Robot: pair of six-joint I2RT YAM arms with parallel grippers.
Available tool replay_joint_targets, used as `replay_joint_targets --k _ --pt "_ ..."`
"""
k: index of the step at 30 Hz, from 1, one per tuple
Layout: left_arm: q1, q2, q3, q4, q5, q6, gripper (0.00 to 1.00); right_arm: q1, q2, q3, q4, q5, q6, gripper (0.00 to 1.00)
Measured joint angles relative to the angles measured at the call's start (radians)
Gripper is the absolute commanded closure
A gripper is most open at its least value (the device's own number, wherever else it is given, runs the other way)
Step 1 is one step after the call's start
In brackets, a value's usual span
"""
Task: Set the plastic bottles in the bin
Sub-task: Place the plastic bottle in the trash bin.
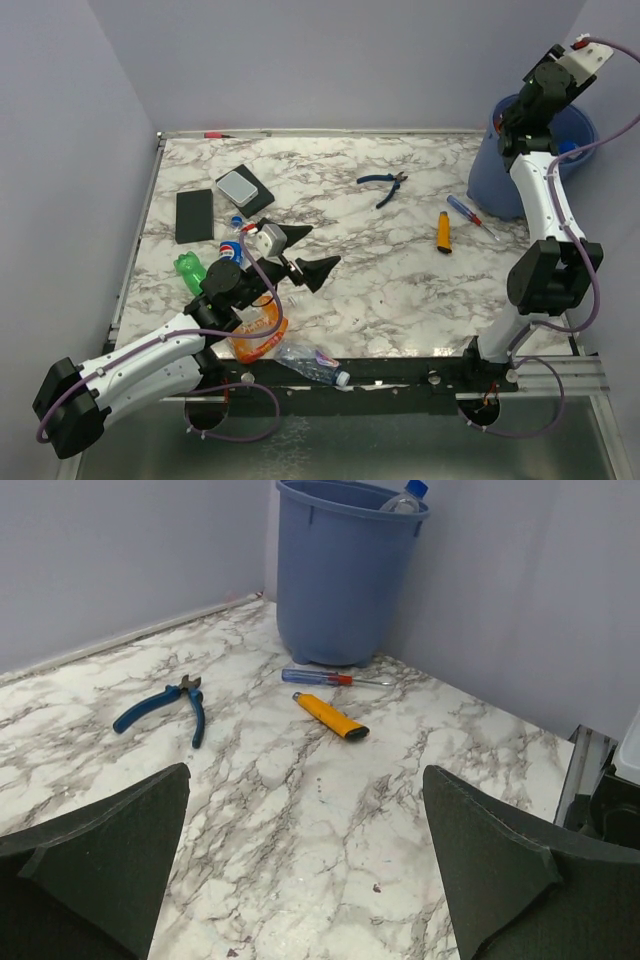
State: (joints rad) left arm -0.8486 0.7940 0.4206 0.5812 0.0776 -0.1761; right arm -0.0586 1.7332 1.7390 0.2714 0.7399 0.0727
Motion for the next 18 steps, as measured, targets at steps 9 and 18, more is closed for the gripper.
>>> replay_joint_targets --k 9,18 --pt "0.0 0.0 0.013 -0.009 0.0 0.0 0.01 -0.027 0.08 -0.044 -0.039 -0.021 -0.022 0.99" --pt "0.0 0.003 0.013 -0.026 0.0 0.0 0.01 -0.097 0.158 -0.044 -0.2 -0.098 0.035 0.78"
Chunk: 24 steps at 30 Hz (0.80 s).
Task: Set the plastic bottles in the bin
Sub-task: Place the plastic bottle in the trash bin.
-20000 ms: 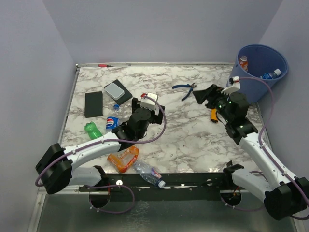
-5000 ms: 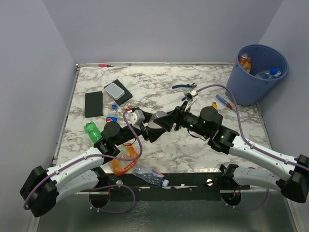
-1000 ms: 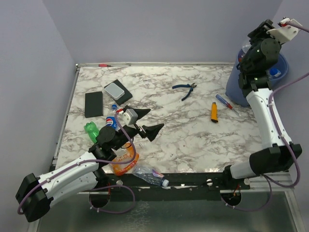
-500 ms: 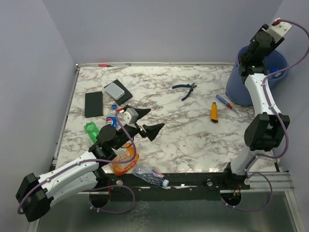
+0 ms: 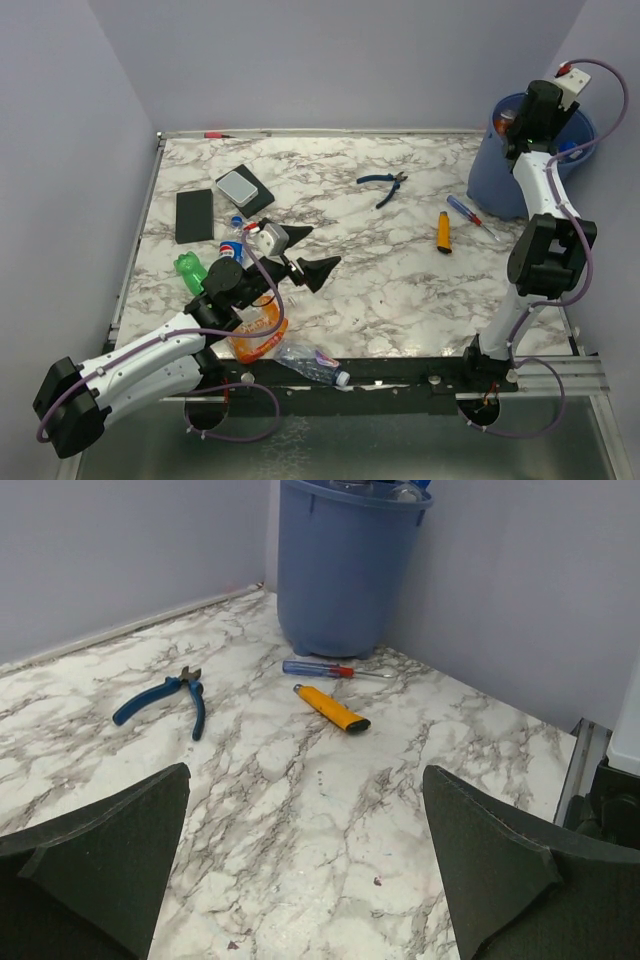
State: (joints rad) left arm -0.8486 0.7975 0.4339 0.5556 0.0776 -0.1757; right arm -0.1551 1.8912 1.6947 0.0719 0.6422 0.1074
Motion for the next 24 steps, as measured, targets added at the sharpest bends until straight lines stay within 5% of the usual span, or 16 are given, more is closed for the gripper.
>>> replay_joint_targets --k 4,7,16,24 --pt "0.0 0.006 0.001 -0.005 0.0 0.0 0.01 -0.023 0.003 0.0 -0.058 -0.036 0.023 0.41" --pt "0.0 0.011 0.002 -0.007 0.0 0.0 0.01 -0.032 0.003 0.0 -0.08 -0.069 0.037 0.28" --pt "0.0 0.022 0.011 -0.016 0.002 -0.003 0.01 -0.027 0.003 0.066 -0.148 -0.154 0.104 0.01" --pt "0.0 0.023 0.014 -0.022 -0.018 -0.003 0.01 -0.017 -0.069 0.196 -0.181 -0.255 0.243 0.01"
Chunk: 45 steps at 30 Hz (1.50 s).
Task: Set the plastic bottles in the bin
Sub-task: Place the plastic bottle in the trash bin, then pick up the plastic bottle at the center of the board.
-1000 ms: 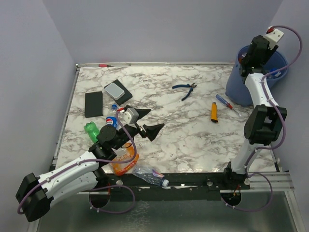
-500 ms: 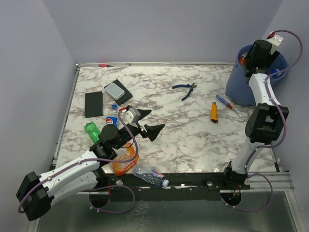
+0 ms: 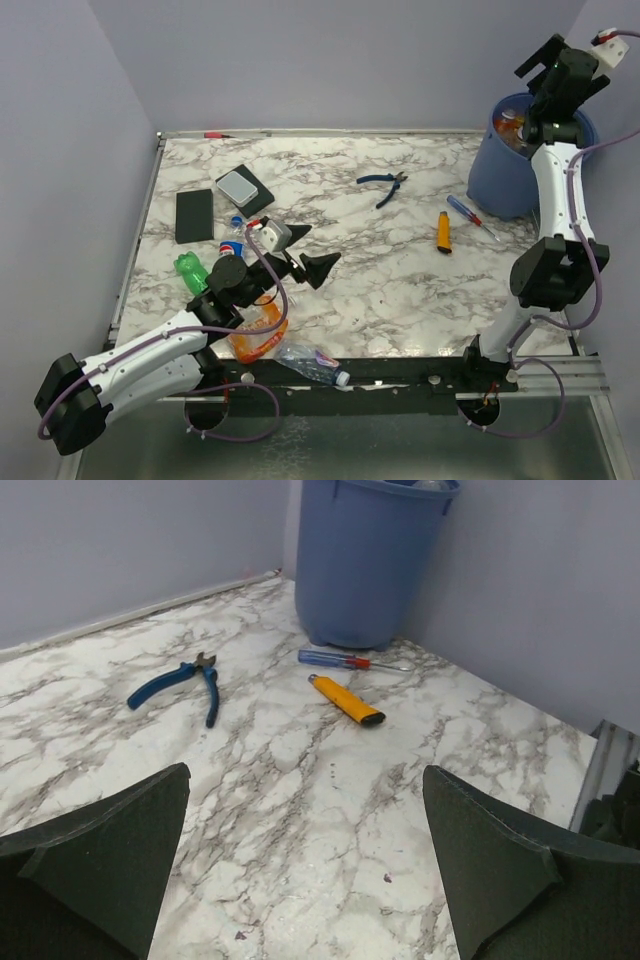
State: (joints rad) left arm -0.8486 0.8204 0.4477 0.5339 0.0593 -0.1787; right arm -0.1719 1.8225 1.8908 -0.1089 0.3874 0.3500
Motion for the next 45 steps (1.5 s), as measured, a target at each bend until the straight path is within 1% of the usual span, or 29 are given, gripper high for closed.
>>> replay_joint_targets --k 3,5,6,9,12,14,16,18,21,23,24,26,28,30,37,45 --pt "0.0 0.01 0.003 -0.011 -0.073 0.0 0.01 0.027 -0.072 0.015 -0.005 -0.061 0.069 0.0" --pt "0.0 0.016 0.009 -0.034 -0.144 0.001 0.01 0.08 -0.172 -0.051 0.024 -0.1 0.105 0.0" --pt "0.0 0.023 0.019 -0.061 -0.208 0.001 0.01 0.114 -0.225 -0.103 0.046 -0.111 0.114 0.0" --pt "-0.001 0.045 0.056 -0.127 -0.356 0.001 0.01 0.283 -0.443 -0.382 0.167 -0.154 0.13 0.0" --pt "-0.001 0.063 0.085 -0.175 -0.499 0.005 0.01 0.416 -0.568 -0.597 0.241 -0.225 0.159 0.01" --pt "0.0 0.077 0.098 -0.21 -0.573 0.011 0.01 0.463 -0.618 -0.749 0.276 -0.263 0.193 0.01" --pt "0.005 0.118 0.142 -0.286 -0.644 0.013 0.01 0.517 -0.645 -0.915 0.303 -0.291 0.23 0.02" --pt "0.019 0.169 0.189 -0.354 -0.682 0.007 0.01 0.591 -0.656 -1.063 0.301 -0.32 0.262 0.02" --pt "0.087 0.272 0.289 -0.499 -0.694 -0.04 0.01 0.721 -0.666 -1.226 0.283 -0.353 0.306 0.03" --pt "0.203 0.34 0.34 -0.582 -0.65 -0.091 0.01 0.801 -0.701 -1.297 0.275 -0.367 0.327 0.03" --pt "0.277 0.364 0.349 -0.618 -0.623 -0.121 0.01 0.828 -0.728 -1.324 0.274 -0.369 0.336 0.03" --pt "0.377 0.378 0.347 -0.685 -0.6 -0.16 0.01 0.857 -0.791 -1.371 0.28 -0.37 0.359 0.03" --pt "0.431 0.381 0.347 -0.736 -0.598 -0.181 0.01 0.863 -0.855 -1.417 0.289 -0.37 0.378 0.03" --pt "0.451 0.39 0.351 -0.767 -0.594 -0.185 0.01 0.864 -0.905 -1.458 0.295 -0.37 0.395 0.03" --pt "0.483 0.536 0.378 -0.836 -0.591 -0.177 0.01 0.864 -0.991 -1.542 0.28 -0.369 0.439 0.02" --pt "0.497 0.561 0.301 -0.839 -0.604 -0.176 0.01 0.864 -1.03 -1.55 0.278 -0.367 0.454 0.01"
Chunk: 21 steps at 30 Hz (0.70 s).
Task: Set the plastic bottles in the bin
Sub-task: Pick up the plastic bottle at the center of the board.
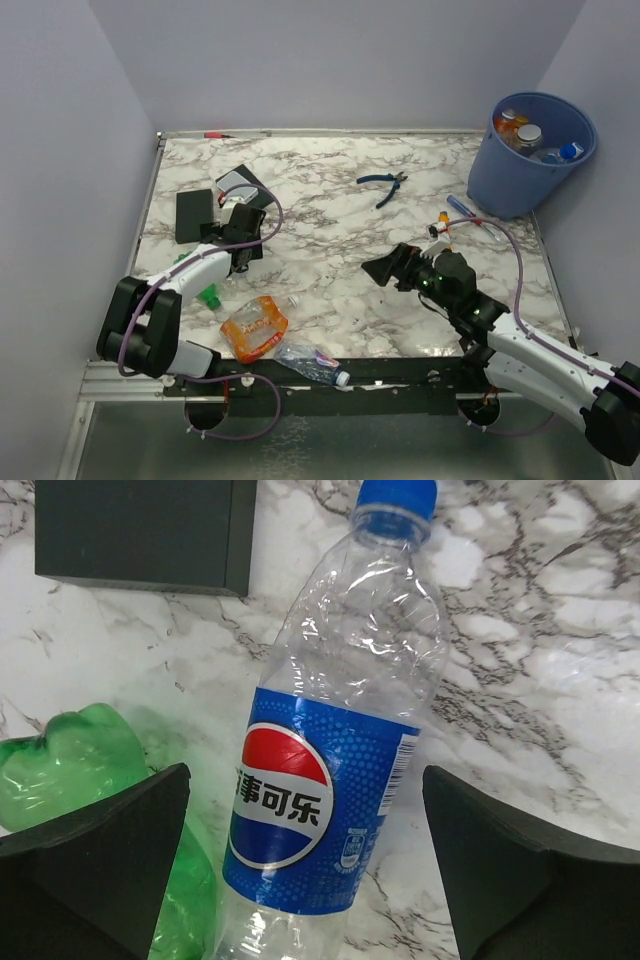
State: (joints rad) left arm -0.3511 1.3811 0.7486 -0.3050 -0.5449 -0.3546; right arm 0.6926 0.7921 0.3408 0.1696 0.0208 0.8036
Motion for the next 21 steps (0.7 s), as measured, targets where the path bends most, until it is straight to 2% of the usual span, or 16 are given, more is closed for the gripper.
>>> replay_joint_targets --k 4,7,10,17,21 --pt "0.01 0.066 -0.011 0.006 -0.001 0.001 0.01 0.0 0.004 0.005 -0.007 0.0 -0.001 0.01" --pt "0.012 0.116 -0.006 0.011 0.002 0.001 0.06 0.0 0.007 0.018 -0.01 0.0 -0.001 0.01" --pt "0.016 0.131 0.008 0.019 0.029 0.002 0.16 0.0 0.004 0.021 -0.011 0.0 0.0 0.01" --pt "0.017 0.135 0.008 0.034 0.092 0.002 0.48 0.0 -0.003 0.021 -0.018 0.01 0.0 0.01" --pt "0.017 0.105 0.006 0.024 0.119 0.001 0.59 0.0 -0.003 0.044 -0.061 0.021 -0.004 0.01"
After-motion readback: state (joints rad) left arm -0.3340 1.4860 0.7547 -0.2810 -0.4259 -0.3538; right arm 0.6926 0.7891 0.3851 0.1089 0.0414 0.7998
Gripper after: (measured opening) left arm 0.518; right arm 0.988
